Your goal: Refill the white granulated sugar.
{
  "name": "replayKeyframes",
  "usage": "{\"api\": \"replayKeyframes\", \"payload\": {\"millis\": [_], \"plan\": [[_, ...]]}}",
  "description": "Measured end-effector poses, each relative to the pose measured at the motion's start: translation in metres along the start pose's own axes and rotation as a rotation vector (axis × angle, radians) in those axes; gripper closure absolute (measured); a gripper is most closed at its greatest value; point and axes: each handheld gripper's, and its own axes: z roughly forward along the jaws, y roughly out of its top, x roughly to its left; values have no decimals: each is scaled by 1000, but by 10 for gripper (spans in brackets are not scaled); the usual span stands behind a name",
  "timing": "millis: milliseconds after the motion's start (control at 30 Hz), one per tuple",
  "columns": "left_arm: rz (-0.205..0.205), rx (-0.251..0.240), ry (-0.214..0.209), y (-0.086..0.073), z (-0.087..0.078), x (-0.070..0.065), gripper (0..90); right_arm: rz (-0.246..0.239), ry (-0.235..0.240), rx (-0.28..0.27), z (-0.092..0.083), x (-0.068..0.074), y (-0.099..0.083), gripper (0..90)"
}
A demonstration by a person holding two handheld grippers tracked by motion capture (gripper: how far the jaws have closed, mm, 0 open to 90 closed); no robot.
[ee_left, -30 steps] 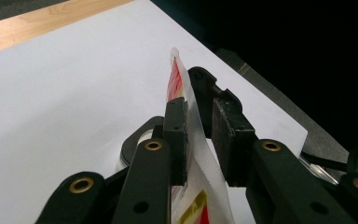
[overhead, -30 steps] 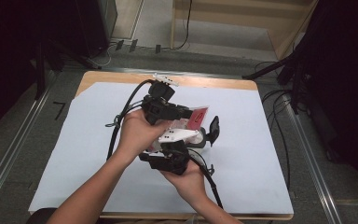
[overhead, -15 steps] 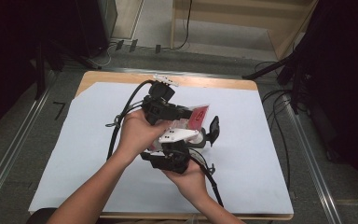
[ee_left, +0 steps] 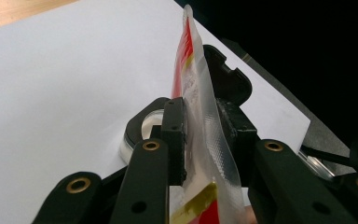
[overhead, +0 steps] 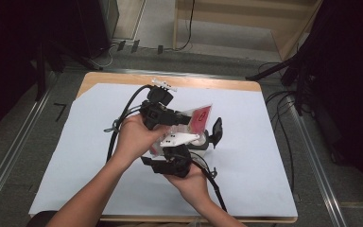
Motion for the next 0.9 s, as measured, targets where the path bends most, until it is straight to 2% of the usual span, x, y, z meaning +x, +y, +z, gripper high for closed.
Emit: {"api": "replayKeyframes", "payload": {"millis": [233, 300, 467, 567, 600, 667, 900], "plan": [[-4, -3, 6, 0, -1, -1, 756, -1, 2, -1, 0, 1, 1, 595], [2, -22, 5, 2, -3, -5, 751, 14, 2, -12, -2, 2, 2, 637], [6, -56, 5, 11, -5, -6, 755, 34, 30, -32, -9, 6, 12, 638], [8, -57, 1, 13, -4, -7, 754, 54, 43, -36, -10, 5, 14, 636], [16, -54, 16, 15, -1, -9, 754, 77, 58, -37, -11, 3, 15, 608], [15, -57, 18, 16, 0, -9, 754, 93, 70, -32, -11, 0, 16, 612], [3, -43, 6, 17, 1, -4, 755, 82, 54, -18, -11, 0, 17, 637]]}}
